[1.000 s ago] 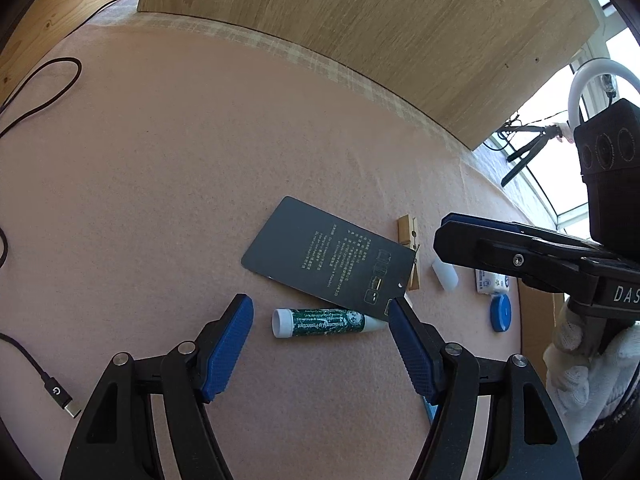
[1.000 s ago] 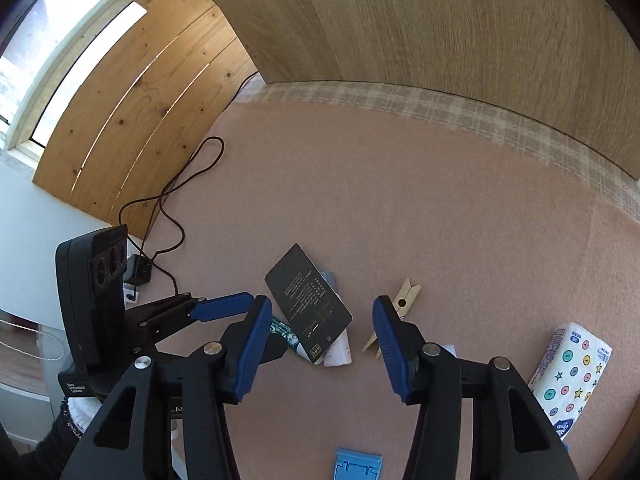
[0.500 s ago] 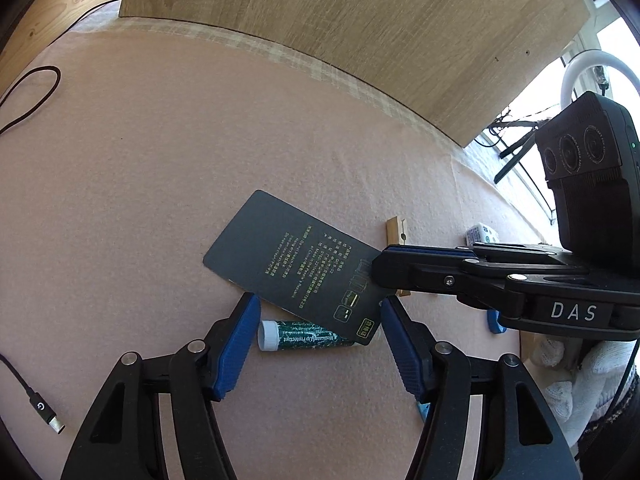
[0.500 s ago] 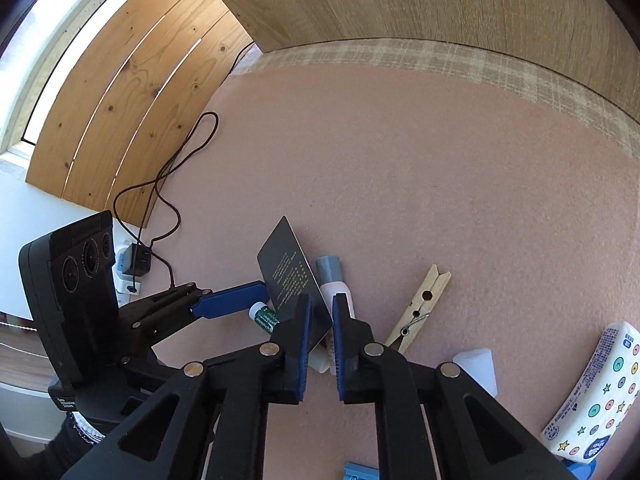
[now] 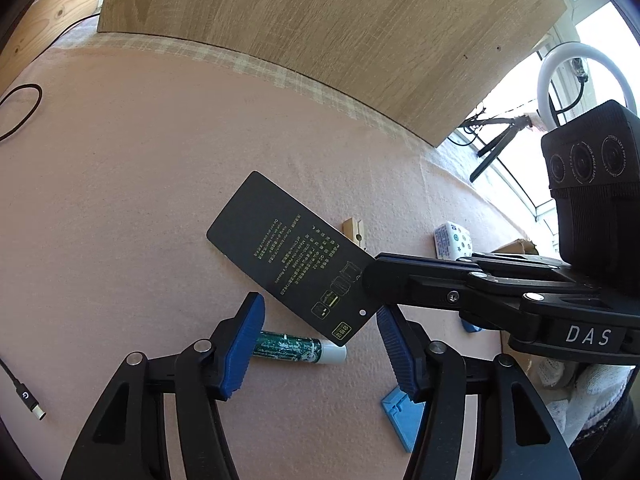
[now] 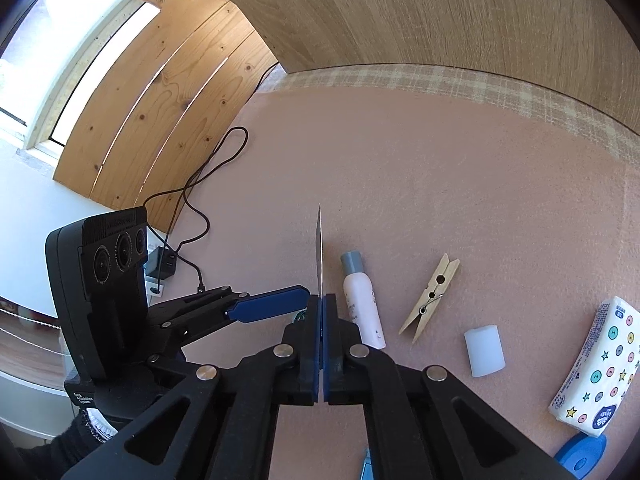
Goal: Organize objects
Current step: 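Lift the black card with the right tool and carry it over the box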
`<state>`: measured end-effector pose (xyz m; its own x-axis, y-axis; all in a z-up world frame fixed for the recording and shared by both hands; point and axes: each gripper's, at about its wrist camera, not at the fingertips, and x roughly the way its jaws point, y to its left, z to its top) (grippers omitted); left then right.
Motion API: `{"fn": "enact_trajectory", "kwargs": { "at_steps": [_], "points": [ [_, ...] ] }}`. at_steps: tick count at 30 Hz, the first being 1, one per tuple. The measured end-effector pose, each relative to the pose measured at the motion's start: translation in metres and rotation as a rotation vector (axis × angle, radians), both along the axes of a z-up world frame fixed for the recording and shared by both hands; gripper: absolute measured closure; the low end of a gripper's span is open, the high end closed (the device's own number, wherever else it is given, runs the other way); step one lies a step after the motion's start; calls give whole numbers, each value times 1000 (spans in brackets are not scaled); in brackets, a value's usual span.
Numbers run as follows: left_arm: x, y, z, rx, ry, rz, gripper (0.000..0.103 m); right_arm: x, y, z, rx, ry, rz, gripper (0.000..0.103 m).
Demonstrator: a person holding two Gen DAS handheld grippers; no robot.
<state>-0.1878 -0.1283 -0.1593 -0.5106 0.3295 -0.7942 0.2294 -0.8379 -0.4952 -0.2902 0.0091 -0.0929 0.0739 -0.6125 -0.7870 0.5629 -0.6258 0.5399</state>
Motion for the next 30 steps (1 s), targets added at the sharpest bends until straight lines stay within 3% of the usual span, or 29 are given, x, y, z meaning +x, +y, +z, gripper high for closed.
{"fn": "enact_trajectory", "kwargs": {
  "at_steps": [6, 15, 30],
  "points": [
    [-6, 22, 12, -3, 25, -38, 42, 2, 20, 13, -11, 13, -26, 102],
    [-24, 76, 35, -7, 63, -130, 42, 7, 85, 37, -27, 49, -108, 102],
    [-72, 218, 71, -9, 137, -349, 42, 14, 233, 76, -10, 127, -332, 102]
  ]
}}
